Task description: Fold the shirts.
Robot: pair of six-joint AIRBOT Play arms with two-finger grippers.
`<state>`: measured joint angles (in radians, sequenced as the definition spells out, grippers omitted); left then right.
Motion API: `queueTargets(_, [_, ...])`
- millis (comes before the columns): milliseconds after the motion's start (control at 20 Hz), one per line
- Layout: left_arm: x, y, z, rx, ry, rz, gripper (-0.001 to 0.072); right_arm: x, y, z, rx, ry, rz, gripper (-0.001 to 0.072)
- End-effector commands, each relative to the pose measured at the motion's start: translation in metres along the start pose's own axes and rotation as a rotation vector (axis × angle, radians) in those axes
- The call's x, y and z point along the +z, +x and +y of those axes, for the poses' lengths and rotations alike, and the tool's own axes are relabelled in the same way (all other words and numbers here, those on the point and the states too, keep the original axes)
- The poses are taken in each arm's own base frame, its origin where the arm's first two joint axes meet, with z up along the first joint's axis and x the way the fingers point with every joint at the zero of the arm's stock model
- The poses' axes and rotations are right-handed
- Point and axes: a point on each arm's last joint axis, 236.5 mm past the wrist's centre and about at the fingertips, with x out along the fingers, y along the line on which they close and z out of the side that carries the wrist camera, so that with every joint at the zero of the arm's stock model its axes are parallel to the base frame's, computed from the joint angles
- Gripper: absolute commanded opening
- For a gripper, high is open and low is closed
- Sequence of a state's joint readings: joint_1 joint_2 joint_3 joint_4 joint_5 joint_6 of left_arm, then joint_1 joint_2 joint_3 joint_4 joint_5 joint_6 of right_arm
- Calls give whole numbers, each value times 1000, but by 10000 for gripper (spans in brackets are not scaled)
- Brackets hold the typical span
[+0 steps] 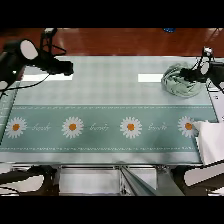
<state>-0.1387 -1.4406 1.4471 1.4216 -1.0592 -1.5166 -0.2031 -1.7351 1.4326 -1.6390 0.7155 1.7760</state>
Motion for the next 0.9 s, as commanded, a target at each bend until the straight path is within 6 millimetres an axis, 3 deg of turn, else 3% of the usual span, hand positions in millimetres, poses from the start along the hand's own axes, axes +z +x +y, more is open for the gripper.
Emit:
queueTargets(0, [-9,-33,26,13,-42,24,507,16,-45,22,88,-85,26,21])
queueTargets(100, [-12,-57,21,-44,-91,3,506,60,-106,39,161,-64,-108,21])
queueTargets(200, [-25,-71,5,-99,-69,-13,507,104,-185,58,257,-28,-284,21])
queueTargets(350, [-72,-79,-28,-215,-74,7,507,135,-319,87,428,-42,-524,21])
queueTargets(500, [-122,-84,-49,-286,-94,-3,506,134,-436,100,536,-85,-717,21])
queueTargets(600, [-150,-88,-51,-282,-103,-14,507,125,-498,103,577,-122,-813,20])
queueTargets(750, [-170,-101,-59,-300,-102,-52,507,98,-556,115,639,-216,-865,20])
queueTargets(850, [-167,-114,-66,-324,-97,-92,506,78,-577,125,696,-261,-863,21])
